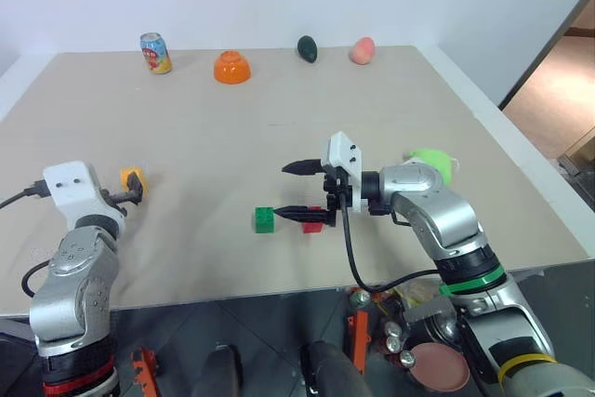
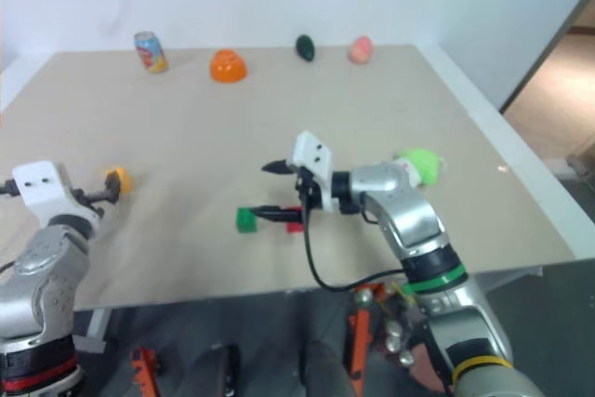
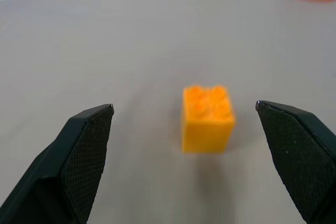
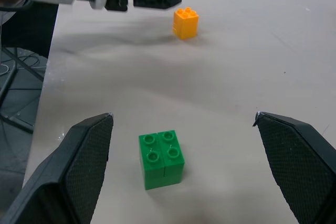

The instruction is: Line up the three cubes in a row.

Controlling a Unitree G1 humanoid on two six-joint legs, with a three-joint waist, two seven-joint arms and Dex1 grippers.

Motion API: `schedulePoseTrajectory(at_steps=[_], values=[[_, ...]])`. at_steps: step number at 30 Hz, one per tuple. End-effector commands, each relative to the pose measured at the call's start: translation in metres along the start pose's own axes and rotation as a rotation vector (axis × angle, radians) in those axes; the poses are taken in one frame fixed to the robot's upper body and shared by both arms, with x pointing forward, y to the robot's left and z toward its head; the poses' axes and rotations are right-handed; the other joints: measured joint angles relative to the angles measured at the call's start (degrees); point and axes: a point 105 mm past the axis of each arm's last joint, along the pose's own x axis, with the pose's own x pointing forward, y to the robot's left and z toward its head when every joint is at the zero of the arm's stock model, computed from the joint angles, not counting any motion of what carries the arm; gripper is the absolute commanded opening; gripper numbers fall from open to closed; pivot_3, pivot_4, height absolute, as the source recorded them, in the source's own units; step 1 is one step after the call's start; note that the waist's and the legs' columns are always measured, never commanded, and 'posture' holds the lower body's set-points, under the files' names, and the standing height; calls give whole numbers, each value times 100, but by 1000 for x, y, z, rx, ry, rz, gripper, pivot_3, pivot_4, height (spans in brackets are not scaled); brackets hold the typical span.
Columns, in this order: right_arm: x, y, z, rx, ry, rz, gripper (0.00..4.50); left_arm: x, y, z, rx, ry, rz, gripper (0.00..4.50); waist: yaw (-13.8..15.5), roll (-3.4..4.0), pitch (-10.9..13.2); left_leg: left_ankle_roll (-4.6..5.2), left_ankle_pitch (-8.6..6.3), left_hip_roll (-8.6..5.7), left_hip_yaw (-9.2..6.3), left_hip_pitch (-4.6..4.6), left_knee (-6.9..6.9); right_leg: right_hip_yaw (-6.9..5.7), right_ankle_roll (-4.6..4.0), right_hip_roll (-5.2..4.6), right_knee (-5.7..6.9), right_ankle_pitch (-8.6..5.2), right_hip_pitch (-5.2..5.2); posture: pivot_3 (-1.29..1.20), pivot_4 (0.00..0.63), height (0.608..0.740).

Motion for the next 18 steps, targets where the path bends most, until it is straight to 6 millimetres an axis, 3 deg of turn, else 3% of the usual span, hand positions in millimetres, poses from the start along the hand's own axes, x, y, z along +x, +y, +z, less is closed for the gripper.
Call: schedulePoseTrajectory(at_steps=[1, 12, 17, 18], values=[[-10, -3, 16, -42, -40, -40, 4500, 5, -3, 6, 10, -19, -16, 4486, -1, 0, 0, 0, 0, 0, 0, 0, 0, 0, 0, -1, 0, 0, 0, 0, 150, 738], [-18, -1, 15, -33, -35, -82, 4500, 26, -22, -5, 31, 30, -70, 4486, 1, 0, 0, 0, 0, 0, -1, -1, 0, -2, 0, -1, 0, 0, 0, 0, 150, 738], [-20, -4, 15, -36, -26, -100, 4500, 37, -21, -4, 52, 37, -53, 4486, 1, -1, 0, 0, 0, 0, -1, -1, 0, -2, 0, 0, 0, 1, 0, 0, 150, 738], [-21, -5, 15, -37, -25, -103, 4500, 38, -19, -5, 57, 40, -42, 3966, 0, -1, 0, 0, 0, -1, -1, -1, 0, -1, 0, 0, 0, 0, 0, 0, 150, 738]])
